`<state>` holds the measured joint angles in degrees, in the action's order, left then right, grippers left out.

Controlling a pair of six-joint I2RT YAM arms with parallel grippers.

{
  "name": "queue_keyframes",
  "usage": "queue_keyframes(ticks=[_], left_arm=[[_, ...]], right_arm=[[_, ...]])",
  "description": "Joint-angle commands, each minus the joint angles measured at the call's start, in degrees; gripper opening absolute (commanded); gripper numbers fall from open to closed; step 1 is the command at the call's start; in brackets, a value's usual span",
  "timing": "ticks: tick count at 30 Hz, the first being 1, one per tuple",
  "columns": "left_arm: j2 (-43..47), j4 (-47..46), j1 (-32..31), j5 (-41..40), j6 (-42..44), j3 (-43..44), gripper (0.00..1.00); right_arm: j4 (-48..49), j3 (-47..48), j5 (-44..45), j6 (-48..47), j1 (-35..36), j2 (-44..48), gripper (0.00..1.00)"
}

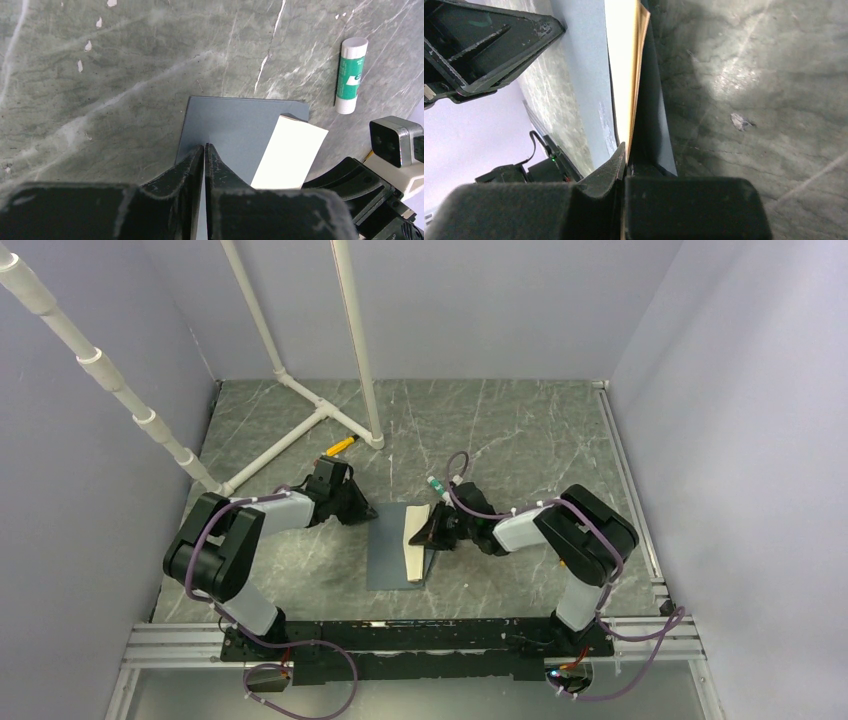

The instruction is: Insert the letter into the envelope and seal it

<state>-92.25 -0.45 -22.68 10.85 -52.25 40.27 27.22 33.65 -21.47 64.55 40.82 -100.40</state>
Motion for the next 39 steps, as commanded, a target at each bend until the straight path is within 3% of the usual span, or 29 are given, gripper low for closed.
queue_keyframes(ticks=[1, 7, 18, 21, 23, 26, 30, 35, 39], left_arm=[[-2.99, 3.36, 0.13, -5.62, 0.89, -1.85, 0.15], [-1.80, 4.17, 0.16, -5.14, 1.42, -1.54, 0.18], [-1.09, 5.37, 0.18, -4.06, 3.20, 0.04, 0.26], [-1.92, 5.23, 0.18, -3.43, 3.46, 0.23, 0.28], [-2.14, 5.08, 0.15, -2.95, 3.55, 0.22, 0.29], [-2.08, 4.97, 0.22, -1.96, 3.80, 0.44, 0.32], [0.16, 4.09, 0.18, 0.26, 4.89, 0.23, 0.46], [7.81, 6.51, 0.18, -0.64, 6.61, 0.19, 0.72], [11.10, 15.44, 0.18, -7.07, 8.61, 1.07, 0.78]], right_arm=[[-6.85, 3.34, 1.41, -5.02, 0.82, -2.23, 0.00], [-9.93, 5.04, 3.87, -7.91, 1.06, -2.78, 0.02], [-16.72, 2.90, 10.97, -10.94, 1.00, 5.65, 0.48], [-16.81, 2.31, 12.01, -10.54, 0.93, 6.44, 0.51], [-16.62, 2.54, 12.03, -10.45, 0.93, 5.93, 0.47], [-15.68, 3.10, 10.98, -10.66, 0.93, 4.34, 0.24], [-15.32, 4.32, 10.58, -10.79, 0.93, 2.35, 0.05], [-15.59, 5.10, 10.13, -11.02, 0.93, 1.42, 0.00], [-15.23, 5.07, 8.70, -10.58, 0.84, 1.05, 0.00]])
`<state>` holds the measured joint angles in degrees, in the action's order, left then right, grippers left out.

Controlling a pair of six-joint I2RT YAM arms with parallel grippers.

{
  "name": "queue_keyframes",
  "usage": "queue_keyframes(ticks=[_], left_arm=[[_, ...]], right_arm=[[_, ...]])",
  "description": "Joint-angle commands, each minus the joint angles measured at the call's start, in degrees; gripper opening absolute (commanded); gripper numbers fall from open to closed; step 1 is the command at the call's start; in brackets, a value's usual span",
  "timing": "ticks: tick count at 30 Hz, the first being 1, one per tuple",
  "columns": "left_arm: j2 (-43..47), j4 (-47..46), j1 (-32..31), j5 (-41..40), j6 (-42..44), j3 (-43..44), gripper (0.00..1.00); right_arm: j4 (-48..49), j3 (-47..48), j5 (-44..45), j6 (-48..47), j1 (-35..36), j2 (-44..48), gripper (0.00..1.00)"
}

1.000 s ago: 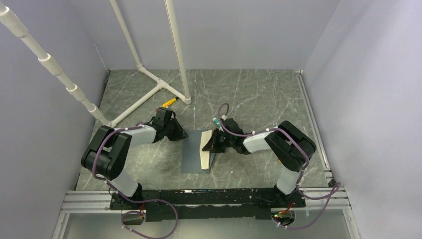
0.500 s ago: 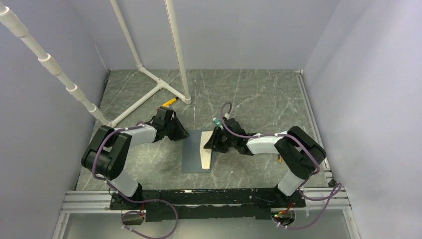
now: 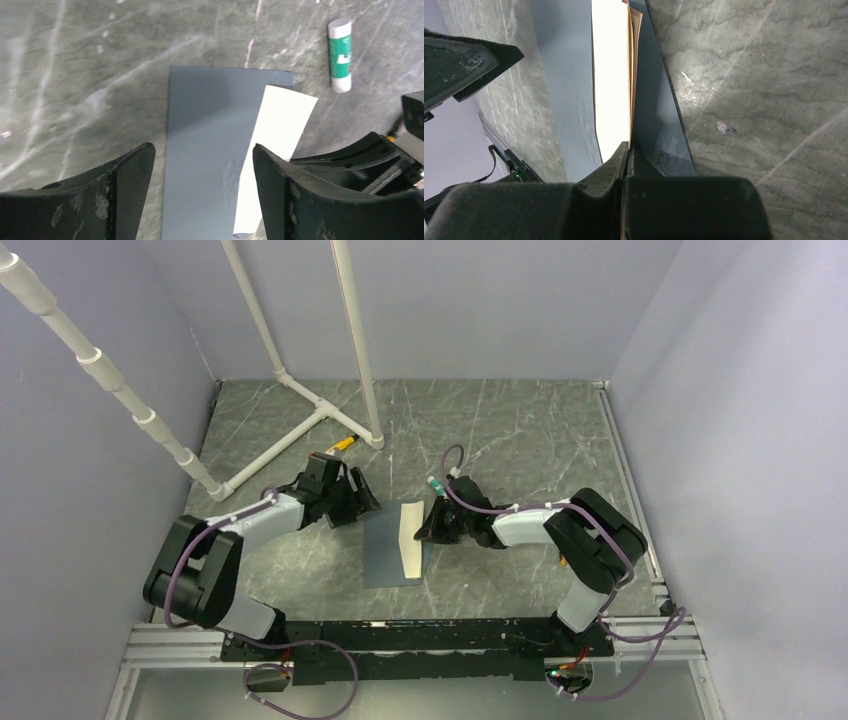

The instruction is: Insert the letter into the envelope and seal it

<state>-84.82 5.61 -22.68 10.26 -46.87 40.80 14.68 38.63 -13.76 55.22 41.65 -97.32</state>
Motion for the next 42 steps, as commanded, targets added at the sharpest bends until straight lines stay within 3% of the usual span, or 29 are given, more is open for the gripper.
queue_keyframes(ticks=[1, 10, 17, 24, 32, 42], left_arm=[[4.17, 10.90, 0.18, -7.65, 3.23, 0.26, 0.78], [4.71, 8.26, -1.43, -2.64, -3.65, -8.65, 0.67], [-0.39, 0.11, -1.84, 2.89, -5.91, -11.05, 0.57], [-4.21, -1.25, -1.84, 2.06, -5.42, -10.72, 0.53], [1.03, 8.22, -1.84, -8.11, -3.53, -8.42, 0.55], [-2.13, 9.18, -2.85, -9.15, -2.39, -6.56, 0.56]], right_arm=[[-2.04, -0.26, 0.56, -0.91, 0.01, -2.07, 0.00], [1.13, -0.32, -3.30, -0.27, -0.08, -3.37, 0.00], [4.67, 0.72, -8.03, -0.55, -0.08, -7.28, 0.00], [1.54, 3.37, -7.72, -2.71, -0.08, -8.36, 0.00], [-5.29, 0.12, 0.59, -2.57, -0.08, 0.17, 0.00], [-6.41, 2.09, -2.94, -4.74, -0.05, -1.11, 0.00]])
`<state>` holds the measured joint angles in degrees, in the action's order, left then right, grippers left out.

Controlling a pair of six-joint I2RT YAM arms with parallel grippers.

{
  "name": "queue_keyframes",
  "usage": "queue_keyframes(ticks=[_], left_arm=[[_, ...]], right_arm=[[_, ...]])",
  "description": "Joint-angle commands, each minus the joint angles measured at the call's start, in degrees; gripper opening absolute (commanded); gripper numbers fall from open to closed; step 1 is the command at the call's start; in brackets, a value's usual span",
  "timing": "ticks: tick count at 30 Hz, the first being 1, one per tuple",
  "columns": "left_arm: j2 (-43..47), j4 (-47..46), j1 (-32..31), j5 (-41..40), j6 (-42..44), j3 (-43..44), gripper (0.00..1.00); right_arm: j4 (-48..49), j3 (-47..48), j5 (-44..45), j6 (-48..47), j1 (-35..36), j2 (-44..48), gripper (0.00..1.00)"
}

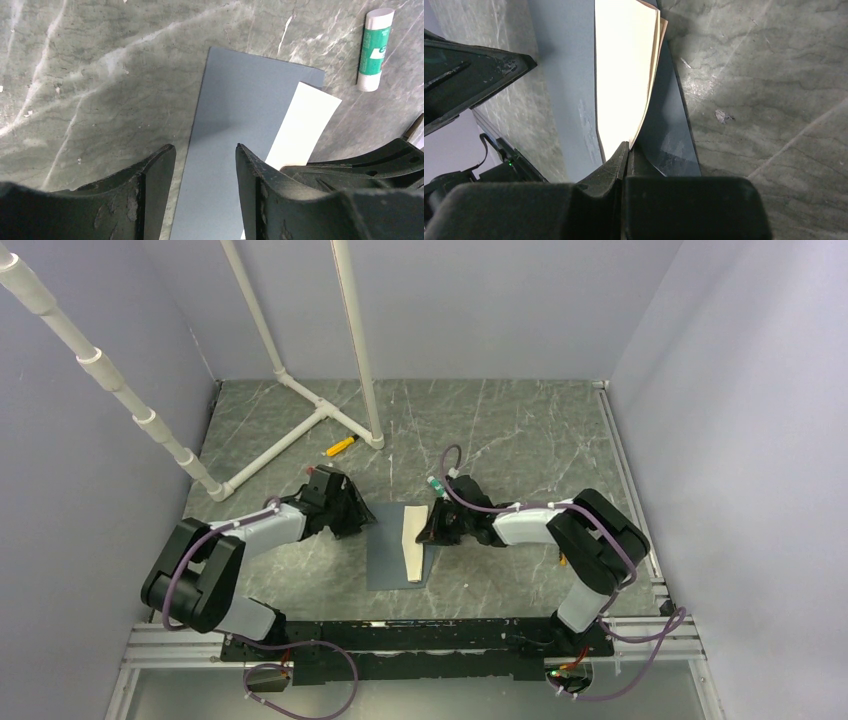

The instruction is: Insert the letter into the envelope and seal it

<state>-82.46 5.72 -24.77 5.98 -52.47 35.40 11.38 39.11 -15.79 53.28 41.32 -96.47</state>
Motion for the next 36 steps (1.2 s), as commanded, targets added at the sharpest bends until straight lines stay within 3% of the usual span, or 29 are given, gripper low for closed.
queue_keyframes(ticks=[1, 10, 14, 22, 27, 36], left_arm=[[-5.33, 9.16, -1.25, -4.95, 3.18, -0.79, 0.56], [-13.00, 12.14, -5.52, -9.55, 2.91, 3.41, 0.45], [-14.60, 14.78, -6.87, -12.41, 3.04, 4.96, 0.43], [-15.18, 21.99, -11.13, -21.57, 4.11, 8.87, 0.46], [-17.63, 23.15, -13.87, -22.59, 4.36, 10.65, 0.53], [-22.52, 23.04, -16.00, -22.02, 3.17, 11.21, 0.38]], right_arm=[[-3.16, 2.07, -1.43, -3.23, 0.25, -2.43, 0.00], [-1.87, 4.44, -4.97, -6.22, 0.25, -5.38, 0.00], [-3.49, 4.68, -2.72, -6.78, 0.25, -4.74, 0.00], [-7.20, 2.81, 3.49, -5.55, 0.25, 1.18, 0.00], [-8.46, 3.64, 3.51, -6.70, 0.25, 1.43, 0.00], [-5.91, 5.69, -0.14, -9.29, 0.23, -2.20, 0.00]])
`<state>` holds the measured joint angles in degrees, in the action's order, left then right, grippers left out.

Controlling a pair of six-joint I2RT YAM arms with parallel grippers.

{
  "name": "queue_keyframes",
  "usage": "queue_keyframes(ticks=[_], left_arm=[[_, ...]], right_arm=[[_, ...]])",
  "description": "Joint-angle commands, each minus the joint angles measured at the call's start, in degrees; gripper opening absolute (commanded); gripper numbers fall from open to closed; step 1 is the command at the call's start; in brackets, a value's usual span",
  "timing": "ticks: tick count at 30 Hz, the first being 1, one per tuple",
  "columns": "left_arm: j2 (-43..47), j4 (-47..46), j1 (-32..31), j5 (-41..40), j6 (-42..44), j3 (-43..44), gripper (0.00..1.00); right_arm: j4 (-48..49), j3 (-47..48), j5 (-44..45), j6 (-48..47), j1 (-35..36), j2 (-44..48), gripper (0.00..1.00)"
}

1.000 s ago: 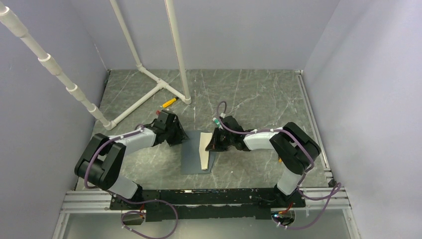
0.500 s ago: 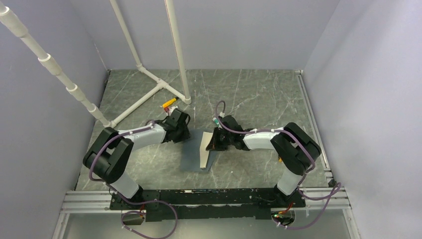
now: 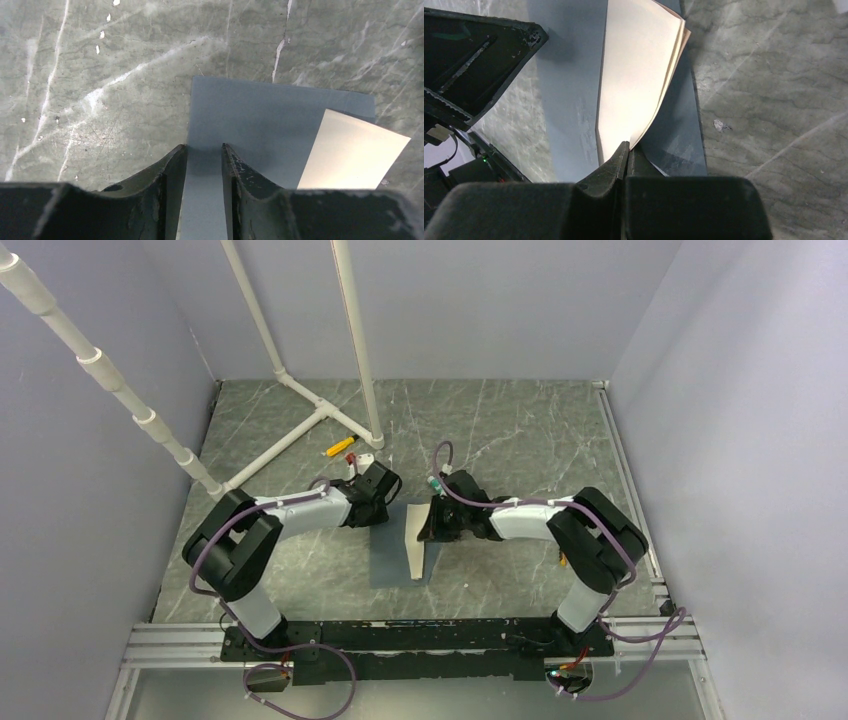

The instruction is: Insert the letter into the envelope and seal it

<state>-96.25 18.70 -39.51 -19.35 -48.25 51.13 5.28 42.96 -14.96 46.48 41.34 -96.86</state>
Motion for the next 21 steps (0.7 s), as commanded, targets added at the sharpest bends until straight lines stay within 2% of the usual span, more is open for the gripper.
queue_keyframes(ticks=[1, 12, 21], left_arm=[[-9.23, 10.27, -1.49, 3.12, -1.10, -4.33, 0.37], [-10.87, 10.07, -2.60, 3.10, -1.41, -3.86, 0.36], [-11.65, 9.44, -2.60, 2.13, -0.80, -3.85, 0.35]], right_arm=[[0.29, 2.21, -1.29, -2.72, 0.15, -1.98, 0.00], [-1.02, 5.08, -6.30, -5.81, -0.26, -6.09, 0.00], [-5.01, 1.89, -6.65, -6.93, -2.71, -1.22, 0.00]])
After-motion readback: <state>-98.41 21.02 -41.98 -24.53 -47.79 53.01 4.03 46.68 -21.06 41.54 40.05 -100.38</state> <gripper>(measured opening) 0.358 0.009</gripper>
